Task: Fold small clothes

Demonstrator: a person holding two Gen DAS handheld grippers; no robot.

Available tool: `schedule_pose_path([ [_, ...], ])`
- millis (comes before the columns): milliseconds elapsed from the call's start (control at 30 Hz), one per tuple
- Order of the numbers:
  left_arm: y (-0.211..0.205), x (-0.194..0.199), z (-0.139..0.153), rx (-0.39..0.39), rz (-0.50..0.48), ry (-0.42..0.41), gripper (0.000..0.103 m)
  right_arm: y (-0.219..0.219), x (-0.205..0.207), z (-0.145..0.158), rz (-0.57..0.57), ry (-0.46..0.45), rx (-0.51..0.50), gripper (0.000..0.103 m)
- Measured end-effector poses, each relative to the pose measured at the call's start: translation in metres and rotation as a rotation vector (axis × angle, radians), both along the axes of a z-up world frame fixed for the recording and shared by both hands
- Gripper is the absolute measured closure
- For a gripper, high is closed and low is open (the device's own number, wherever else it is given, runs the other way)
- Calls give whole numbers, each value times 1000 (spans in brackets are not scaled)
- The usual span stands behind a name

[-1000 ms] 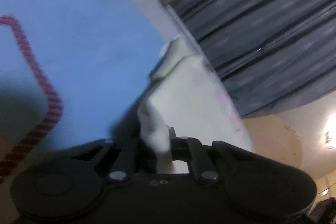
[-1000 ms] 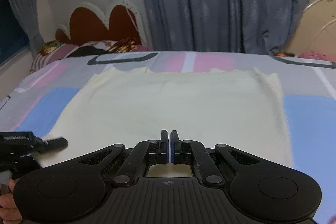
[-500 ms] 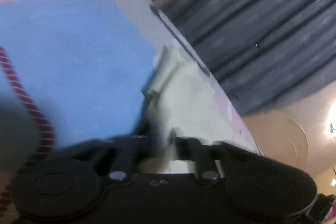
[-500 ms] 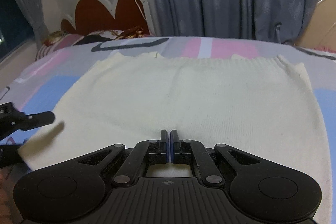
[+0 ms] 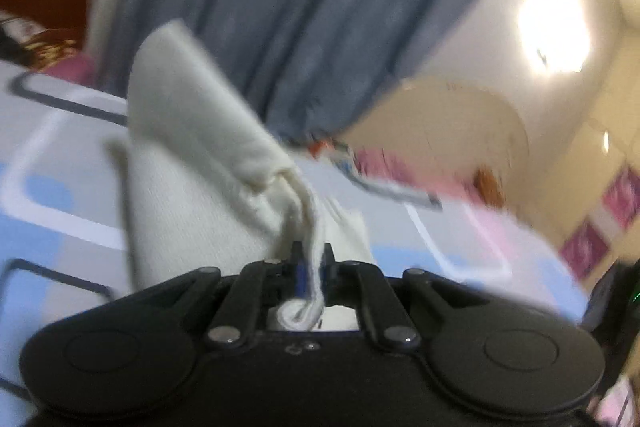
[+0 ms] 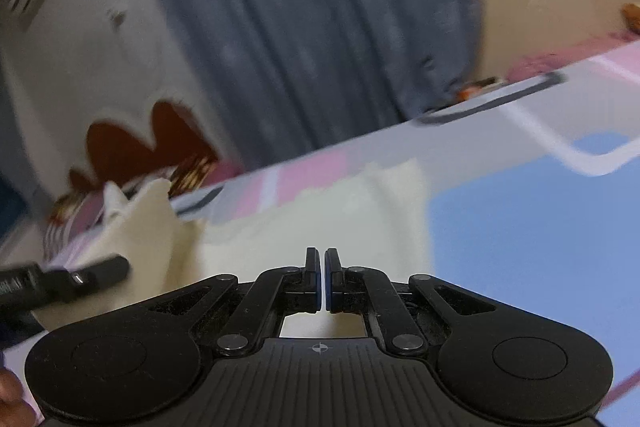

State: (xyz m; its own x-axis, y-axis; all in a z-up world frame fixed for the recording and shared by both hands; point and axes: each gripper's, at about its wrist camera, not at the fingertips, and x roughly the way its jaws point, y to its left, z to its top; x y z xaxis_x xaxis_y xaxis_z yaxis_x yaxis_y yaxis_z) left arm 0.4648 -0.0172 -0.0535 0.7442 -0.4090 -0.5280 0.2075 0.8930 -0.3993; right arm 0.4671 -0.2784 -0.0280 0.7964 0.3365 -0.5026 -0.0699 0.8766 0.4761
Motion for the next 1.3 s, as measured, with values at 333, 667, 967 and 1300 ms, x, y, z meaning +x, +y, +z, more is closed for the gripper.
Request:
schedule_pose_path([
  [333,12,-23,-18,-63,-8,-9,32,-55,-20,7,23,-7,93,36],
  [667,90,-12,-52,-11,240,113,36,10,19,-13,208,50,64,49],
  [967,97,3,-68,-18,226,153,34,34,58,-35,259,111,30,49],
  [1300,94,14,-68,-7,221,145,33,54,70,-38,309,83,6,87],
])
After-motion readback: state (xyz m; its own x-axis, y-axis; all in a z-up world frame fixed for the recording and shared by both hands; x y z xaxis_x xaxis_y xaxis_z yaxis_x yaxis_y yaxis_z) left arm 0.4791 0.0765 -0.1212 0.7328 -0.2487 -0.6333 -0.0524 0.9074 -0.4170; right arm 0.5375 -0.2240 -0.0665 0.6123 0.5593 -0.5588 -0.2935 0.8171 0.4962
